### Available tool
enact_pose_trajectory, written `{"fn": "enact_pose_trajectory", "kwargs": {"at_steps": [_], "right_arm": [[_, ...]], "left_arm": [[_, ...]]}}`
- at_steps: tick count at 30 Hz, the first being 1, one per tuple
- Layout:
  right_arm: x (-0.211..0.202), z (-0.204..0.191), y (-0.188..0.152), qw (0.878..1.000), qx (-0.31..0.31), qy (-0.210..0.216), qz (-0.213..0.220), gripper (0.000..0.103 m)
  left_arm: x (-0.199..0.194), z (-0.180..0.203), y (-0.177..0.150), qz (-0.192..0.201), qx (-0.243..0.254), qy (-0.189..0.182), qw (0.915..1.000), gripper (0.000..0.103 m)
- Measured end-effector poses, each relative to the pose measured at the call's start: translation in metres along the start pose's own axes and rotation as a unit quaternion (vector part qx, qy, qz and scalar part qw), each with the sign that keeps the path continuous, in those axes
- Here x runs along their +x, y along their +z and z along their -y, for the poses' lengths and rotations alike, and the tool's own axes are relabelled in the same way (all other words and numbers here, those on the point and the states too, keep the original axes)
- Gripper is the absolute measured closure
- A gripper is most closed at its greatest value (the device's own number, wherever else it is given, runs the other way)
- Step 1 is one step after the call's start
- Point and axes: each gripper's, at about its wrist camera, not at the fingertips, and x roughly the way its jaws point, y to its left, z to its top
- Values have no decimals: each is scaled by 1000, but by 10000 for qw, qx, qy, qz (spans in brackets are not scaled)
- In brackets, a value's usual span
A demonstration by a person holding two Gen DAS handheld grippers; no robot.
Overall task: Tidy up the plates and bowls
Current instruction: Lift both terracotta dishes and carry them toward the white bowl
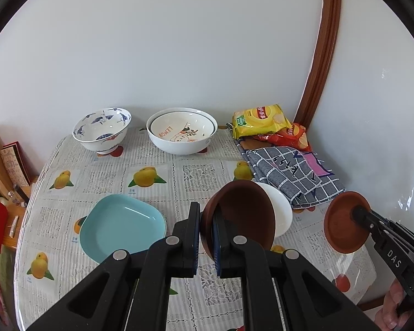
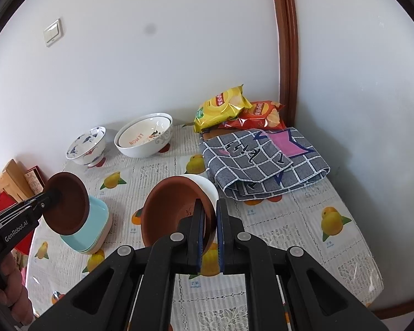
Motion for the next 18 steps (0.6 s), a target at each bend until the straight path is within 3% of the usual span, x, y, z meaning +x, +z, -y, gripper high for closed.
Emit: {"fn": "enact_pose_trajectory", "kwargs": {"at_steps": [18], "right_arm": [[3, 3, 6, 9999, 147, 27, 9, 95]], "left_arm": [[17, 11, 7, -108, 32, -96, 9999, 94]]}}
